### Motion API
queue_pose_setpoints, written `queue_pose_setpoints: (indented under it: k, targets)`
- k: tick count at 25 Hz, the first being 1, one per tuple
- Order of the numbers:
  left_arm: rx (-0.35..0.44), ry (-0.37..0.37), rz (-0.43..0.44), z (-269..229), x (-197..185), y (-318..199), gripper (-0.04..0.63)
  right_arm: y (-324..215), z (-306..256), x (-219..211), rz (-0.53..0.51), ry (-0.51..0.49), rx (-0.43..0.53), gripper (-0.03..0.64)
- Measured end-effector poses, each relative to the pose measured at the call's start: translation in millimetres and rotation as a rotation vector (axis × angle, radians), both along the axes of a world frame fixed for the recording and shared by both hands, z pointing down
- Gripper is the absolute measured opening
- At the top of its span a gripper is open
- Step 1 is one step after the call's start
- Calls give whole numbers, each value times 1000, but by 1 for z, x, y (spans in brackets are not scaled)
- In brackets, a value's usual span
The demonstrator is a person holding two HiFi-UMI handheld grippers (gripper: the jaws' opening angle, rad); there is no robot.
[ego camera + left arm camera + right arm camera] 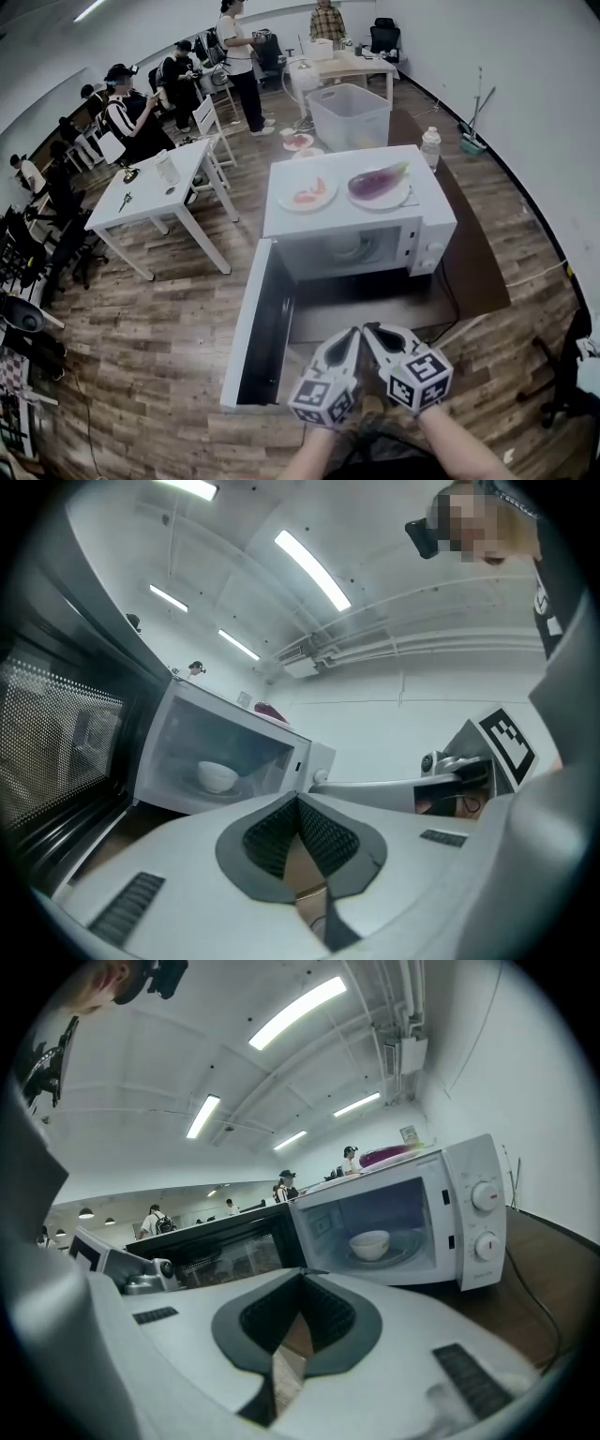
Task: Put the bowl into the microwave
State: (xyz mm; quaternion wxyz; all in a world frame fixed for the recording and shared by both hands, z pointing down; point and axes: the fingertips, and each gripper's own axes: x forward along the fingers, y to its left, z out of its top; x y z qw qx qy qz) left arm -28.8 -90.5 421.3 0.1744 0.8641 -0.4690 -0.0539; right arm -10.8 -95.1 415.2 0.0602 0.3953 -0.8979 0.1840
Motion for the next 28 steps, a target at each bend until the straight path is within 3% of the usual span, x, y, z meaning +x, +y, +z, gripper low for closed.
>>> queue_pose_setpoints:
  k: [28]
  targets:
    - [30,11,5,-16,4,61,0,61,-9,7,34,-27,39,2]
